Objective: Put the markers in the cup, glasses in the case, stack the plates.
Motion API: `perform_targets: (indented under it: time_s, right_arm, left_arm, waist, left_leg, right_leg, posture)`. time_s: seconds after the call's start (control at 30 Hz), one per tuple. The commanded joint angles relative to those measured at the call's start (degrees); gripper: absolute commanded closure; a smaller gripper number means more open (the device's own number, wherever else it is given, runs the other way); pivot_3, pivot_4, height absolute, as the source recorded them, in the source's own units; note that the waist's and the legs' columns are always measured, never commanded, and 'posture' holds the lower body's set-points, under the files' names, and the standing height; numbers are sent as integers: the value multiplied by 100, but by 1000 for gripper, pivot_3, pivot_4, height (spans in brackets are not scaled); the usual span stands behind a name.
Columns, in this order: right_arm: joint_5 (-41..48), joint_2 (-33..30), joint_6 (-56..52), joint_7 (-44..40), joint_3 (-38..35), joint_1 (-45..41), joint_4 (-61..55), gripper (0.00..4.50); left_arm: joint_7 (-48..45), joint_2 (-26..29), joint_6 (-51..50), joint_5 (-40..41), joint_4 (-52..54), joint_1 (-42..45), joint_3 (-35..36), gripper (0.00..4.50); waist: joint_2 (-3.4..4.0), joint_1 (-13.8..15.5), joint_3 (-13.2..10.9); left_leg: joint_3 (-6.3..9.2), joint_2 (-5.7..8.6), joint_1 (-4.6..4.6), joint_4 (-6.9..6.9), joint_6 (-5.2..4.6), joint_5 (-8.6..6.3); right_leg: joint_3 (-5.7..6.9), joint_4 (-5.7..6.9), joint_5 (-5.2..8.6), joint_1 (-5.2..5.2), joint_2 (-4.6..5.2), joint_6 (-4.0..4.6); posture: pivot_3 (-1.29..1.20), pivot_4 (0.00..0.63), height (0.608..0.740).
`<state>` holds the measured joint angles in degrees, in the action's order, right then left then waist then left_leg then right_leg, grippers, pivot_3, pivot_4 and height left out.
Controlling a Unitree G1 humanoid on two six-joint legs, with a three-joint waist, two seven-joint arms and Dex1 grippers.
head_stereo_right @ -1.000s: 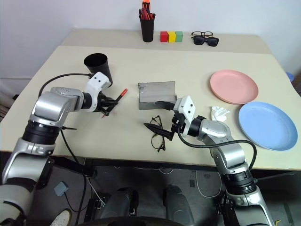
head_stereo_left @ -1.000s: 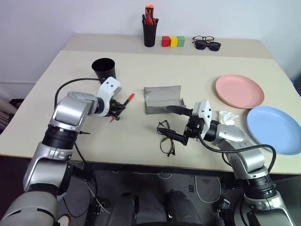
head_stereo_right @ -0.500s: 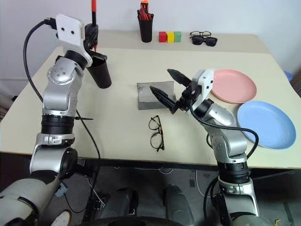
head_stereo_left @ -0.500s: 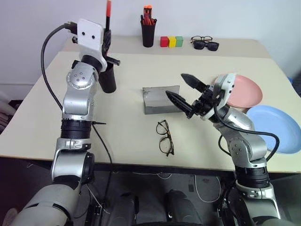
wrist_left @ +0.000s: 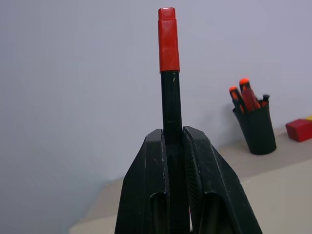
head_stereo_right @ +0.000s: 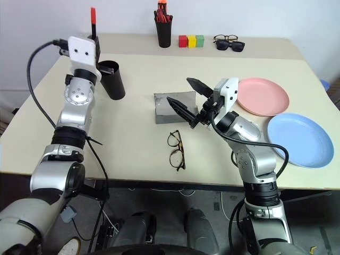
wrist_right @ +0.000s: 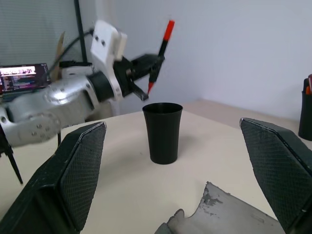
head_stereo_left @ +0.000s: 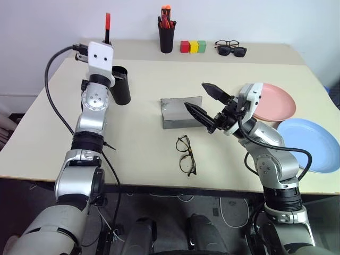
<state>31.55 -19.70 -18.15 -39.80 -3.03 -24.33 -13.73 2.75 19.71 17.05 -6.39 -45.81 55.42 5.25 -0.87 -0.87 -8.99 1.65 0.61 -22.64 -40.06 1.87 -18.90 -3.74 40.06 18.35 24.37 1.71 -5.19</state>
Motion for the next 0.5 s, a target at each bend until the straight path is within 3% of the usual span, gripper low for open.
perform_targets:
  time_s: [0.03,0.27,0.4,0.5]
  right_arm:
    - [-5,-16,114,12,-43,21,-208,0]
    - [-16,-67,104,56,-76,72,-276,0]
    - [-13,-86,101,86,-88,111,-311,0]
    - [-14,-98,96,101,-103,129,-319,0]
  left_arm:
    - [215,-1,338,-70,-340,390,-7,4489]
    - [309,-48,526,-133,-951,560,-69,4489]
    - [260,-70,547,-98,-1027,582,-77,2733]
    - [205,-93,560,-51,-1009,568,-57,1168]
  waist:
    - [-1,1,0]
    - [0,-13,0]
    - [0,-7,0]
    - [0,-3,0]
  left_leg:
    - [0,0,0,0,0,0]
    - [-1,1,0,1,0,0]
    - [-1,0,0,1,0,0]
    - [-1,0,0,1,0,0]
  right_leg:
    - [0,0,0,0,0,0]
    - [2,0,0,1,-1,0]
    - [2,0,0,2,-2,0]
    - [2,0,0,2,-1,0]
  posture:
    - [0,150,740]
    - [0,150,740]
    - [0,150,740]
    - [0,150,740]
